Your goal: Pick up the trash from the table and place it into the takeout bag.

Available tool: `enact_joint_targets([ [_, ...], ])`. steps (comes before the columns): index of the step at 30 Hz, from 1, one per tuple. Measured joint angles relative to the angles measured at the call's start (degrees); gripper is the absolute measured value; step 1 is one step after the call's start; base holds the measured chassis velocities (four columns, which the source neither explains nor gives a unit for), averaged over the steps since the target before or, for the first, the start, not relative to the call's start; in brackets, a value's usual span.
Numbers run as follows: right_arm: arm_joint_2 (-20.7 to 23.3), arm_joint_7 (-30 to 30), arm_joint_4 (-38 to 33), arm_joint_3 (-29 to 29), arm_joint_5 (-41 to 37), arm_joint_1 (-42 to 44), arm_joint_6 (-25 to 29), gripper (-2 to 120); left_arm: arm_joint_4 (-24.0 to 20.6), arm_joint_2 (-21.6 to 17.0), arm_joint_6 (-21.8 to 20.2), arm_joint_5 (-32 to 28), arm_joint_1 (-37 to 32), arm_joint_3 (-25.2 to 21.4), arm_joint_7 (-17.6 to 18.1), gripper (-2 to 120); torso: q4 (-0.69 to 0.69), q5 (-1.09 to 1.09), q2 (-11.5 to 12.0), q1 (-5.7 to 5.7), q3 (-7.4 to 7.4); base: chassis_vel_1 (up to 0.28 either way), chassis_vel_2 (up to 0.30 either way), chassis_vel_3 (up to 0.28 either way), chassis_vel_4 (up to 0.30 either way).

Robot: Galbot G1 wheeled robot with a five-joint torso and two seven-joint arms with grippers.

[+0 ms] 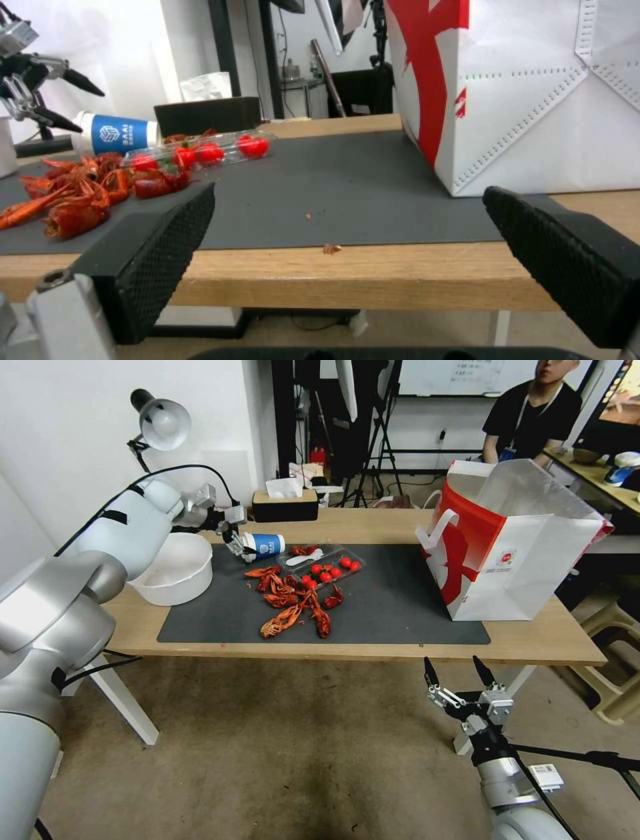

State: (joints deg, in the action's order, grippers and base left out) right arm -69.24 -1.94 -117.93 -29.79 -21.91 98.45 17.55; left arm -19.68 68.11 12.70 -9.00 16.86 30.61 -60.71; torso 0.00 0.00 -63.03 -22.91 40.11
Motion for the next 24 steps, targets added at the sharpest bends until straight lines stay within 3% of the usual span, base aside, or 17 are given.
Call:
enact_joint_targets([
  [24,0.25,-0.10,-0.06,0.08,0.06,-0.04,-0.10,100,2.09,0.48,-1.83,0.62,0.07,1.19,1.39,100,-0.01,-0.01,0.00,0.00,0.00,0.000,0.000,0.000,0.000],
])
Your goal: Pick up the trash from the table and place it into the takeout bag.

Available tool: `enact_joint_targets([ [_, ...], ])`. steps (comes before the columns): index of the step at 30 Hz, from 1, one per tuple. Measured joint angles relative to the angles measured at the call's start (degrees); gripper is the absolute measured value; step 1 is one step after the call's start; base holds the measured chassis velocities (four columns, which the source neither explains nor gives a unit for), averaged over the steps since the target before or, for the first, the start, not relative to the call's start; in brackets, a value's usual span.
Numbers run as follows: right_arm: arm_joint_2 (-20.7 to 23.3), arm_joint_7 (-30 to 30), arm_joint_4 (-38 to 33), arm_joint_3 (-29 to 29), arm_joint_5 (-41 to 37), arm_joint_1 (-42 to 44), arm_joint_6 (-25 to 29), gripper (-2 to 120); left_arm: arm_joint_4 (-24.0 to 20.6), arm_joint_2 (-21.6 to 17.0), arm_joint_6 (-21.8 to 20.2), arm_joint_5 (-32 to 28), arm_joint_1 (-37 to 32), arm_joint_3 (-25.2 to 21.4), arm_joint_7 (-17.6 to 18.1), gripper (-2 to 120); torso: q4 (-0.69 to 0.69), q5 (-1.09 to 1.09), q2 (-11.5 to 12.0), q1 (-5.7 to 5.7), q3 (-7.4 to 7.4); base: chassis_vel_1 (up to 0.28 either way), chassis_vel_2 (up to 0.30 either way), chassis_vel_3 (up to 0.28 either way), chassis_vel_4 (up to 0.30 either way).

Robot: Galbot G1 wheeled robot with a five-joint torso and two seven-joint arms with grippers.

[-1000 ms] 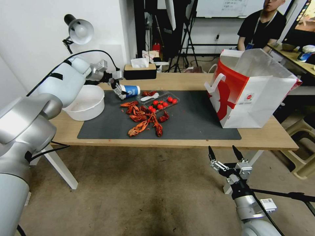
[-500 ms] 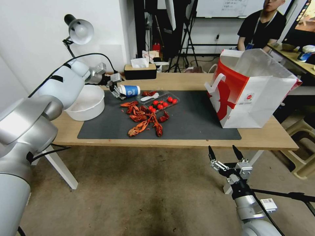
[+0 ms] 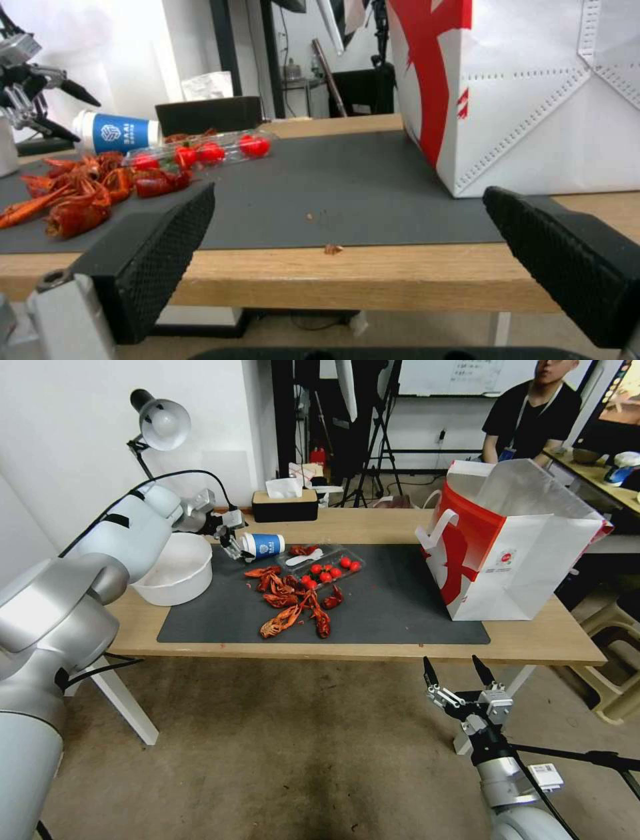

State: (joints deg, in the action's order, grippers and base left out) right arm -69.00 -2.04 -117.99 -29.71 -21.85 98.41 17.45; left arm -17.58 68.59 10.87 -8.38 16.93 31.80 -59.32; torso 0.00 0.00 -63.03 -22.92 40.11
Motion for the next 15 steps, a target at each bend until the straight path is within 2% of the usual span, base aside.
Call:
enact_joint_targets([
  [15,-0.06,-0.04,0.05,-0.01,0.04,-0.07,-0.06,100,1.24,0.60,-0.68,-0.03,-0.69,0.30,0.43,100,0.00,0.00,0.00,0.00,0.00,0.000,0.000,0.000,0.000],
])
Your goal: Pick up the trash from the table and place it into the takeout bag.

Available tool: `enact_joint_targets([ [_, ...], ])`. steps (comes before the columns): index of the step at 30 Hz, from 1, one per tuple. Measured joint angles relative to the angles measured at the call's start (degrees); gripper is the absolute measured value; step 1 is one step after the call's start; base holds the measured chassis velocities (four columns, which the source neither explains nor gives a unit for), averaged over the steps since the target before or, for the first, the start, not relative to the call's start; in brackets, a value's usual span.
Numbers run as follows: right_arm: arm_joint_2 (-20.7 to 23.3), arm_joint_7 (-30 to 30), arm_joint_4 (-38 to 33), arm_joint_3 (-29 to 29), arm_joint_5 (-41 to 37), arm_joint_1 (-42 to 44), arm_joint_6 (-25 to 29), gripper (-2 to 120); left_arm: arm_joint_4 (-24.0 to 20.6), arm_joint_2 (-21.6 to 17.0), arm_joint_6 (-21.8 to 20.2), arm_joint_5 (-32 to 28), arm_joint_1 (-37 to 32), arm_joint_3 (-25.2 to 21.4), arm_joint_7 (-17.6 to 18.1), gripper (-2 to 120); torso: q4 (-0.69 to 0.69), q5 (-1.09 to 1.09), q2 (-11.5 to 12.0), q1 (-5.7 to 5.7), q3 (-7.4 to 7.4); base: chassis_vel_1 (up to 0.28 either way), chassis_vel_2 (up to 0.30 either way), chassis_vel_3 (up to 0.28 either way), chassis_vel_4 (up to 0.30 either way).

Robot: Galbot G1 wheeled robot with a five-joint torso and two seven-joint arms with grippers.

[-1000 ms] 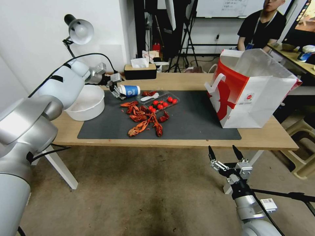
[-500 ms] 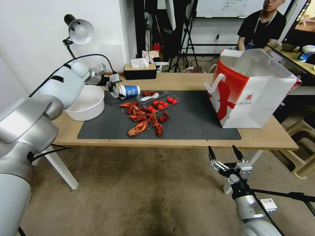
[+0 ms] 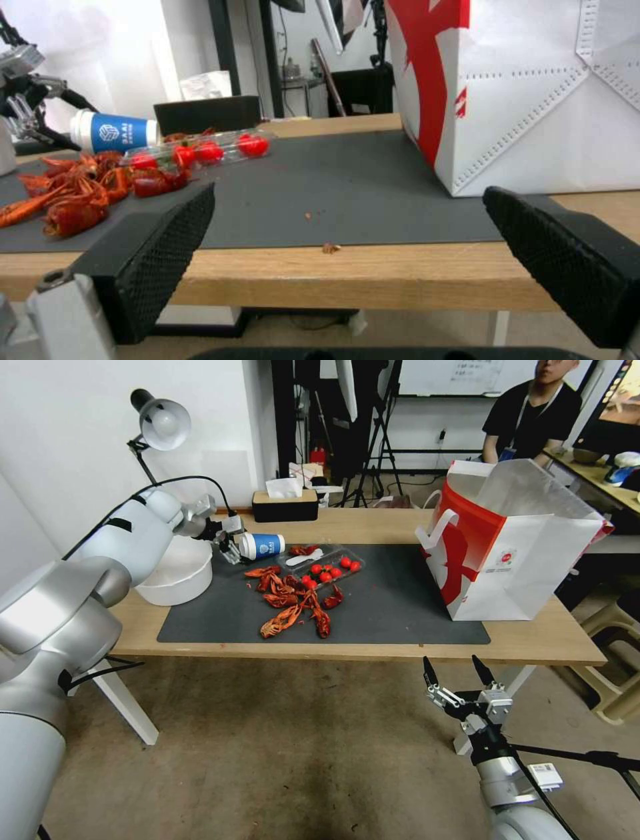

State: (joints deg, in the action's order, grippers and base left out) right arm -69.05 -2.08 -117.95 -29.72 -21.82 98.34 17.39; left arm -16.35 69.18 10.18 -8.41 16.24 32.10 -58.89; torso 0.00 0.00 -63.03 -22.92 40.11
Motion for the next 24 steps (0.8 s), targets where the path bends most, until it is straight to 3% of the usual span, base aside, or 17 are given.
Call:
enact_joint_targets([
  [24,-0.32,-0.02,0.34,0.08,0.17,0.09,0.23,100,2.95,1.01,-1.25,-0.08,-0.23,-0.02,2.84,100,0.00,0.00,0.00,0.00,0.00,0.000,0.000,0.000,0.000],
])
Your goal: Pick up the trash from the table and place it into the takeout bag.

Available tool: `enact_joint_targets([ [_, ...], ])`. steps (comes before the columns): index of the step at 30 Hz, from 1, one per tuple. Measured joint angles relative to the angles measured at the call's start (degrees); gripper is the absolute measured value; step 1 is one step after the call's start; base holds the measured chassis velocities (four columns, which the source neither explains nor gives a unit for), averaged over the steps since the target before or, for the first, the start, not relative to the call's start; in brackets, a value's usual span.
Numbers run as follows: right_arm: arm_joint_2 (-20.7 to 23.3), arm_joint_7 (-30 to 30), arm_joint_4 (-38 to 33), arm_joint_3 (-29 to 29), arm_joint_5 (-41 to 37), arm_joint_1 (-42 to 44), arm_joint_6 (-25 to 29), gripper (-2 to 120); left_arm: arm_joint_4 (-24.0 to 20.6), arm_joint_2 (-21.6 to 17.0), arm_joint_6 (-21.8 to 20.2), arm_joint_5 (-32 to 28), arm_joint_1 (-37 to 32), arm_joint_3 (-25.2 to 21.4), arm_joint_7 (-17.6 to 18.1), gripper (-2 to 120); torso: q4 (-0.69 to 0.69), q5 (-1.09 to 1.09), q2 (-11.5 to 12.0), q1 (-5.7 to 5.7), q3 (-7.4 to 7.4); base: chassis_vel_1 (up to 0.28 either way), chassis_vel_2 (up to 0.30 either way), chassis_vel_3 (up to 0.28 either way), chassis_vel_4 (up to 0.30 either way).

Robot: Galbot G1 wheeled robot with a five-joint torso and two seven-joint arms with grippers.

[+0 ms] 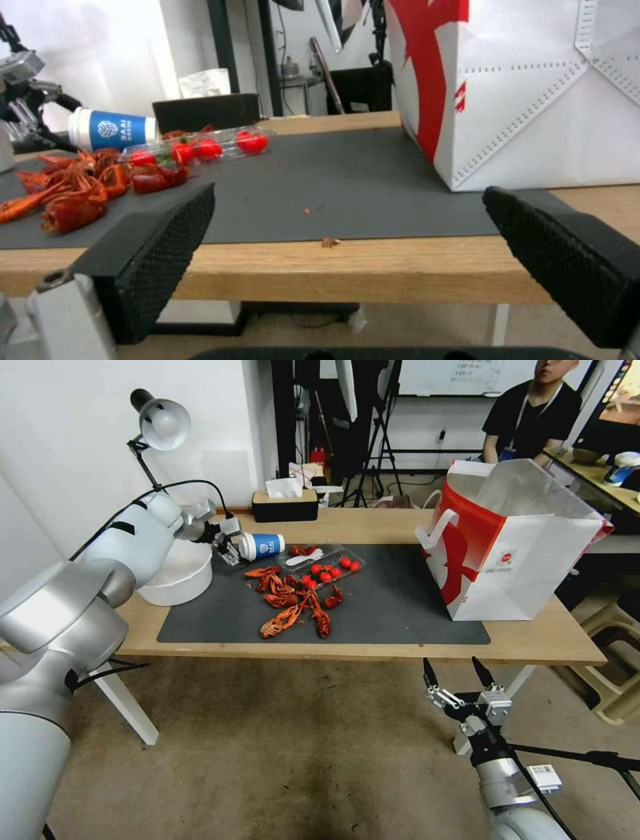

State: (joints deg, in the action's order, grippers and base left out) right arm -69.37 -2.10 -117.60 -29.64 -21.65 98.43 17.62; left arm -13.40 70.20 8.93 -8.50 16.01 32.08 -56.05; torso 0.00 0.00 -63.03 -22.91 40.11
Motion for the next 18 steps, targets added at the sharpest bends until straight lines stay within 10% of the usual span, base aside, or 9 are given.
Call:
enact_joint_targets([
  [18,0.06,-0.01,0.06,0.05,0.44,0.13,0.12,100,-0.87,0.11,-0.72,-1.17,-1.23,-1.22,2.60,67,0.00,0.02,0.01,0.00,0.00,0.000,0.000,0.000,0.000],
])
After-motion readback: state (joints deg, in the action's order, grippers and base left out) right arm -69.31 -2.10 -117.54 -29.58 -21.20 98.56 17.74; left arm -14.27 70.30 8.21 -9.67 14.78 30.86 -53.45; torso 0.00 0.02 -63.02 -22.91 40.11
